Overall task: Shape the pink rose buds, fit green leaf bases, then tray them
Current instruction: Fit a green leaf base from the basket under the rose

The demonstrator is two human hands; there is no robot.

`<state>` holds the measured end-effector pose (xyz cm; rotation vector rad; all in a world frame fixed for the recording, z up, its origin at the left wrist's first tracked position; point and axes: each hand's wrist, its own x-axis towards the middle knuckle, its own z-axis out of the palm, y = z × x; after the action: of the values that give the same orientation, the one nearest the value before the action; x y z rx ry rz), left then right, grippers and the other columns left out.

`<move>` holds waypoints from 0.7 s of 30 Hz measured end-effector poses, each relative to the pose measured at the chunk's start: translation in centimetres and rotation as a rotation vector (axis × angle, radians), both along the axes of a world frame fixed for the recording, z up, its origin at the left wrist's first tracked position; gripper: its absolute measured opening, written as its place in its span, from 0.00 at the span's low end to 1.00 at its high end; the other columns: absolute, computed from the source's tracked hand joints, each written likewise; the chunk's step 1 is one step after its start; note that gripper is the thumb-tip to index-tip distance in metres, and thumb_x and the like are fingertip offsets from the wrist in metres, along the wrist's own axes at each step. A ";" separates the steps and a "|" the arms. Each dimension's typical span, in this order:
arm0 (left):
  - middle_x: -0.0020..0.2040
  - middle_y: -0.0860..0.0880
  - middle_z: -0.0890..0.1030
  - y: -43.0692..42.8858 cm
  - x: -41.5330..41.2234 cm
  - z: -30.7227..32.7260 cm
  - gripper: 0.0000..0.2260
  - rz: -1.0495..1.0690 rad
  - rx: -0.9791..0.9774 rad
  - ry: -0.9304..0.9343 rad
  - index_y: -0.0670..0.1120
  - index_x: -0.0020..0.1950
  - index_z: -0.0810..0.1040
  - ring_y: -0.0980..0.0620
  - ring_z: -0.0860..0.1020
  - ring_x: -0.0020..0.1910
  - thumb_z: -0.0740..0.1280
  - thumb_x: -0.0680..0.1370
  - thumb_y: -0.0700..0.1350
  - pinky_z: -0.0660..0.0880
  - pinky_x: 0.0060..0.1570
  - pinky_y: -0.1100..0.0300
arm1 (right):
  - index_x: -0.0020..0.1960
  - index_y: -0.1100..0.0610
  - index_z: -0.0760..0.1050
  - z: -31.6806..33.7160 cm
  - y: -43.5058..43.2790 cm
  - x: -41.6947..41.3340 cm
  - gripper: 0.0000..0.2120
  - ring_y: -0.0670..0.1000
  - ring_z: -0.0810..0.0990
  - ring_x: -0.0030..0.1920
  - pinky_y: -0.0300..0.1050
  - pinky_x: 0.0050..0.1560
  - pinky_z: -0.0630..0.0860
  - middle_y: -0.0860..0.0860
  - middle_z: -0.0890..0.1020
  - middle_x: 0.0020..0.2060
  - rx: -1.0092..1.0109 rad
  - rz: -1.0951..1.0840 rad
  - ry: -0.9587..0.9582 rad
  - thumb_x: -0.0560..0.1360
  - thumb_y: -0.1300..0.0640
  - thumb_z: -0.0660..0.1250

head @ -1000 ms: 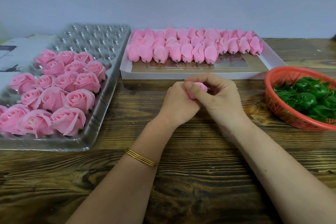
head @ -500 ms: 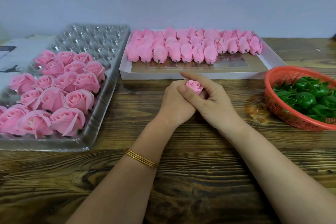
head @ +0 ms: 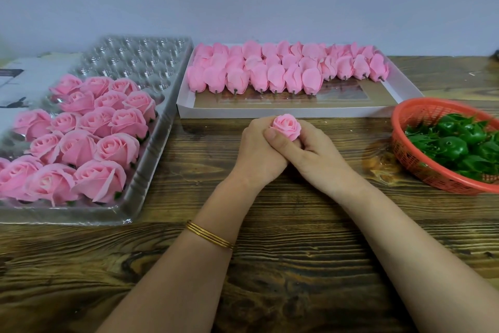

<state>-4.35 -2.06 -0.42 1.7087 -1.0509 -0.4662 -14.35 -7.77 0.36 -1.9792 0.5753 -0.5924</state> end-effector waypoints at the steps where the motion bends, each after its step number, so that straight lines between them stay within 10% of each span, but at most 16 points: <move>1: 0.24 0.60 0.74 0.1 0.0 0.1 0.17 -0.002 -0.008 0.015 0.52 0.27 0.71 0.62 0.71 0.27 0.68 0.72 0.36 0.67 0.28 0.69 | 0.49 0.45 0.79 0.1 -0.2 -0.2 0.12 0.45 0.81 0.53 0.51 0.60 0.75 0.46 0.84 0.49 0.025 0.009 0.008 0.72 0.39 0.66; 8: 0.40 0.44 0.85 0.2 -0.5 0.7 0.03 -0.081 -0.061 0.113 0.42 0.43 0.84 0.46 0.80 0.39 0.74 0.71 0.40 0.77 0.45 0.48 | 0.57 0.58 0.79 2.1 -2.0 -1.3 0.18 0.45 0.83 0.49 0.38 0.50 0.78 0.51 0.85 0.48 0.565 -0.032 -0.380 0.70 0.50 0.70; 12: 0.30 0.56 0.80 0.1 -0.7 0.4 0.09 -0.187 -0.044 0.125 0.52 0.34 0.81 0.57 0.73 0.30 0.73 0.70 0.39 0.72 0.36 0.61 | 0.50 0.60 0.80 2.6 -1.7 -1.2 0.14 0.45 0.82 0.50 0.38 0.54 0.77 0.51 0.85 0.48 0.494 -0.046 -0.438 0.69 0.52 0.67; 16: 0.39 0.42 0.84 0.0 -1.0 0.7 0.03 -0.258 -0.031 0.106 0.39 0.42 0.81 0.52 0.80 0.38 0.74 0.72 0.37 0.77 0.44 0.50 | 0.49 0.59 0.82 2.5 -0.8 -1.0 0.13 0.48 0.83 0.53 0.40 0.59 0.77 0.53 0.85 0.49 0.302 -0.007 -0.337 0.71 0.52 0.66; 21: 0.27 0.61 0.78 0.6 -1.2 1.6 0.18 -0.395 -0.101 0.160 0.52 0.35 0.76 0.66 0.76 0.28 0.68 0.72 0.29 0.68 0.30 0.76 | 0.51 0.60 0.83 2.4 -0.5 -1.0 0.15 0.45 0.83 0.52 0.36 0.57 0.76 0.51 0.85 0.50 0.206 0.060 -0.239 0.72 0.51 0.65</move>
<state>-5.54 -1.42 1.18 1.3508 -1.2748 -0.7741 -15.38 -8.30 2.73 -1.6979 0.4111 -0.6924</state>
